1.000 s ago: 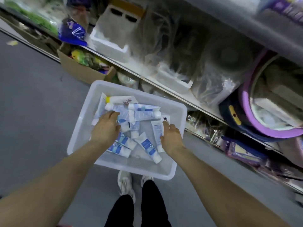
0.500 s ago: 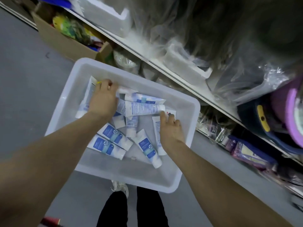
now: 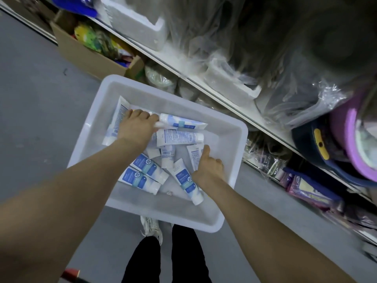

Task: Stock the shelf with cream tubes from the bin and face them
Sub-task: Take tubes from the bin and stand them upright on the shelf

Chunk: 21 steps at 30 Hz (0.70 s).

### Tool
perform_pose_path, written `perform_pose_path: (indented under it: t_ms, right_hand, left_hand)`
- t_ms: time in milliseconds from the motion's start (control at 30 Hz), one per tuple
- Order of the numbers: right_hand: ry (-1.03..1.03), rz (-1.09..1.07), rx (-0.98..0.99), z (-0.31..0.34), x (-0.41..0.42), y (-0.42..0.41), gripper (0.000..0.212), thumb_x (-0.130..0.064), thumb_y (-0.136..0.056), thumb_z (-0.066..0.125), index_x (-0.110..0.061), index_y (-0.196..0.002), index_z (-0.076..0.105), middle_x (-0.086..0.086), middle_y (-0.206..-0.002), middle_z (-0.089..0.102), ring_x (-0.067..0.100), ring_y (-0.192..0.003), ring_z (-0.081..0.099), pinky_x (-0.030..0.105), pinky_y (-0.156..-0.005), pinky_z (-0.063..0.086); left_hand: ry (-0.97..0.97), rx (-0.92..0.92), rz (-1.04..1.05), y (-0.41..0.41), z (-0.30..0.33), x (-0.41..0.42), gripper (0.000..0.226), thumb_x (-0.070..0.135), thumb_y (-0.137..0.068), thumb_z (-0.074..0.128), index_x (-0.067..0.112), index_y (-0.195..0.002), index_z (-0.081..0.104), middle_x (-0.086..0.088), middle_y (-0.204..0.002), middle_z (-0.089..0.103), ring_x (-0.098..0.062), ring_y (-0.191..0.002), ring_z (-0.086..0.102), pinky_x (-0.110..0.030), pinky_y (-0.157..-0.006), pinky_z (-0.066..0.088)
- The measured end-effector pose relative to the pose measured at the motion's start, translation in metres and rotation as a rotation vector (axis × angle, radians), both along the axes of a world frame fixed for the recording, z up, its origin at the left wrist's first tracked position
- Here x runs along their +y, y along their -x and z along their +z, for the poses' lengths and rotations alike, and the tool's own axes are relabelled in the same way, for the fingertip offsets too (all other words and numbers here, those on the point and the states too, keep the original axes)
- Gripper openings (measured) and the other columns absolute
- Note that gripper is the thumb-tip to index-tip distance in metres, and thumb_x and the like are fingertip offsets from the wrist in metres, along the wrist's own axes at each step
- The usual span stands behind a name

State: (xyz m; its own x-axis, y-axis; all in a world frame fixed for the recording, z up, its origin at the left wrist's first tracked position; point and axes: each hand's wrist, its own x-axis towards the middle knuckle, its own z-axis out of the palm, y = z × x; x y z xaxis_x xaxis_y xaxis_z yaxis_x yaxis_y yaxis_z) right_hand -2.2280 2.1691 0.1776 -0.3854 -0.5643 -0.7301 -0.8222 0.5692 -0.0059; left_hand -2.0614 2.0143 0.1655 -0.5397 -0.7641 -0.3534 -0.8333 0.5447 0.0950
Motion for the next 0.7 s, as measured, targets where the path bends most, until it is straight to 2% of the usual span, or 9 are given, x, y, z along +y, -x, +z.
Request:
perform_pose_path:
  t_ms: [100, 167, 233, 333, 467, 533, 600, 700]
  right_hand:
    - [0.046, -0.057, -0.148, 0.020, -0.001, -0.009, 0.045, -0.026, -0.088, 0.056, -0.010, -0.127, 0.039, 0.016, -0.116, 0.061, 0.037, -0.109, 0.056, 0.035, -0.086, 0.043]
    - [0.076, -0.110, -0.248, 0.038, -0.002, -0.013, 0.040, -0.030, -0.094, 0.052, -0.009, -0.127, 0.041, 0.018, -0.121, 0.059, 0.037, -0.112, 0.055, 0.035, -0.088, 0.043]
    - [0.122, -0.177, -0.322, 0.060, -0.003, -0.013, 0.043, -0.031, -0.095, 0.052, -0.009, -0.129, 0.041, 0.017, -0.123, 0.058, 0.037, -0.112, 0.055, 0.035, -0.089, 0.044]
    - [0.200, -0.223, -0.356, 0.100, -0.002, -0.009, 0.044, -0.033, -0.095, 0.052, -0.010, -0.131, 0.042, 0.016, -0.122, 0.060, 0.036, -0.112, 0.055, 0.034, -0.086, 0.043]
    - [0.334, -0.242, -0.347, 0.165, 0.002, -0.004, 0.042, -0.034, -0.096, 0.052, -0.013, -0.131, 0.045, 0.014, -0.122, 0.061, 0.034, -0.112, 0.055, 0.030, -0.079, 0.040]
    - [0.406, -0.232, -0.322, 0.199, 0.007, -0.001, 0.038, -0.033, -0.095, 0.053, -0.013, -0.128, 0.049, 0.013, -0.120, 0.062, 0.033, -0.111, 0.056, 0.030, -0.080, 0.041]
    - [0.482, -0.200, -0.298, 0.234, 0.011, 0.002, 0.036, -0.033, -0.094, 0.054, -0.012, -0.122, 0.052, 0.013, -0.117, 0.063, 0.033, -0.110, 0.057, 0.034, -0.084, 0.045]
    - [0.604, -0.161, -0.257, 0.283, 0.020, 0.009, 0.033, -0.030, -0.094, 0.055, -0.009, -0.119, 0.055, 0.014, -0.117, 0.064, 0.032, -0.109, 0.057, 0.030, -0.080, 0.041]
  left_hand:
    - [-0.096, 0.030, 0.097, -0.008, 0.027, 0.018, 0.042, 0.039, -0.098, 0.043, 0.013, -0.131, 0.047, -0.019, -0.115, 0.060, -0.036, -0.111, 0.052, -0.043, -0.097, 0.036]
    - [-0.213, 0.138, 0.258, -0.014, 0.049, 0.034, 0.044, 0.037, -0.099, 0.041, 0.009, -0.132, 0.044, -0.024, -0.111, 0.058, -0.039, -0.102, 0.055, -0.043, -0.084, 0.041]
    - [-0.358, 0.269, 0.455, -0.020, 0.076, 0.048, 0.042, 0.037, -0.099, 0.041, 0.009, -0.130, 0.044, -0.023, -0.116, 0.057, -0.039, -0.105, 0.055, -0.043, -0.086, 0.042]
    - [-0.570, 0.482, 0.664, -0.026, 0.122, 0.069, 0.039, 0.036, -0.099, 0.042, 0.018, -0.134, 0.044, -0.010, -0.129, 0.056, -0.030, -0.116, 0.052, -0.037, -0.096, 0.041]
    - [-0.687, 0.567, 0.705, -0.035, 0.172, 0.090, 0.042, 0.041, -0.098, 0.040, 0.030, -0.139, 0.037, -0.001, -0.132, 0.054, -0.026, -0.118, 0.052, -0.036, -0.099, 0.041]
    - [-0.721, 0.592, 0.701, -0.037, 0.197, 0.096, 0.041, 0.044, -0.097, 0.039, 0.034, -0.137, 0.038, -0.002, -0.127, 0.060, -0.025, -0.112, 0.057, -0.041, -0.099, 0.044]
    - [-0.724, 0.593, 0.669, -0.036, 0.222, 0.099, 0.041, 0.044, -0.098, 0.037, 0.033, -0.137, 0.037, 0.000, -0.125, 0.059, -0.022, -0.108, 0.056, -0.038, -0.095, 0.044]
    - [-0.742, 0.607, 0.610, -0.032, 0.261, 0.100, 0.051, 0.040, -0.096, 0.033, 0.034, -0.146, 0.022, -0.002, -0.131, 0.050, -0.025, -0.107, 0.056, -0.035, -0.095, 0.043]
